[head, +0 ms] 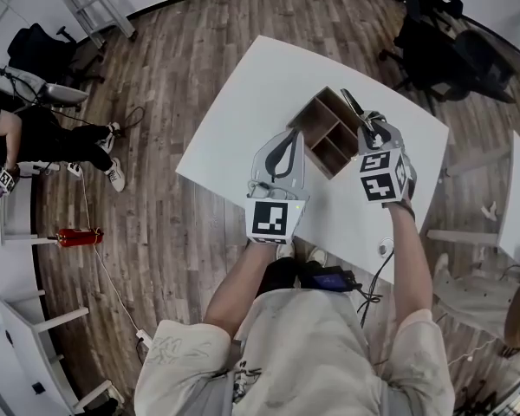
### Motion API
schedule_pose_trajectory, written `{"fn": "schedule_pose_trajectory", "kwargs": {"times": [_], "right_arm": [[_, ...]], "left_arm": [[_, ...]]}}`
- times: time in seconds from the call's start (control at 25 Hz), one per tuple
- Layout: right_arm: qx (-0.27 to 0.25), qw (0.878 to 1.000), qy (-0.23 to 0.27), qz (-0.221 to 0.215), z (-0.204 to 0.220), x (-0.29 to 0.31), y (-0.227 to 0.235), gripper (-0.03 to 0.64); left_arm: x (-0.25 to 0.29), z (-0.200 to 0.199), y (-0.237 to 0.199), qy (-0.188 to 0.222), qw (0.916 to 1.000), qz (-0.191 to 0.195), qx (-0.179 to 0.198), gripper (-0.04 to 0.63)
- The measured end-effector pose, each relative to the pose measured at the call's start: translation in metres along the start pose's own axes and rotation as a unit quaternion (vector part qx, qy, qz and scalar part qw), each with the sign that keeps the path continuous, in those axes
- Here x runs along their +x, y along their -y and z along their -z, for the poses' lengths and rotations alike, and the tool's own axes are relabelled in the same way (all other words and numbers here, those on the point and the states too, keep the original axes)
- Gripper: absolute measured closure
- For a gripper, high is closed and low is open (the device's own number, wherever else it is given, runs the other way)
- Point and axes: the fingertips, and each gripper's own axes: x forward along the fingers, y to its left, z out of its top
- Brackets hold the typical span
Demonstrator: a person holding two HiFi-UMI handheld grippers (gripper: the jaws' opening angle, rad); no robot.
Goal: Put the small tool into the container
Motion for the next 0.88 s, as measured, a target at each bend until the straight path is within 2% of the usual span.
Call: {"fn": "schedule_pose_trajectory", "kwargs": {"times": [0.52, 0.76, 0.88], "right_arm": [[-0.085, 0.992, -0.093, -0.003, -0.001, 0.065, -0.011, 0.525], [-0.080, 0.992, -0.100, -0.013, -0.022, 0.079, -0.022, 0.525], [-0.083, 0.990, -0.114, -0.018, -0.018, 0.087, -0.023, 0.525]], "left_arm": [[0.015, 0.018, -0.025, -0.006, 0.9999, -0.014, -0.003, 0.580], [0.021, 0.024, -0.045, -0.009, 0.9998, -0.017, -0.006, 0.580], [0.025, 0.028, -0.044, -0.011, 0.9998, -0.019, -0.004, 0.580]]}}
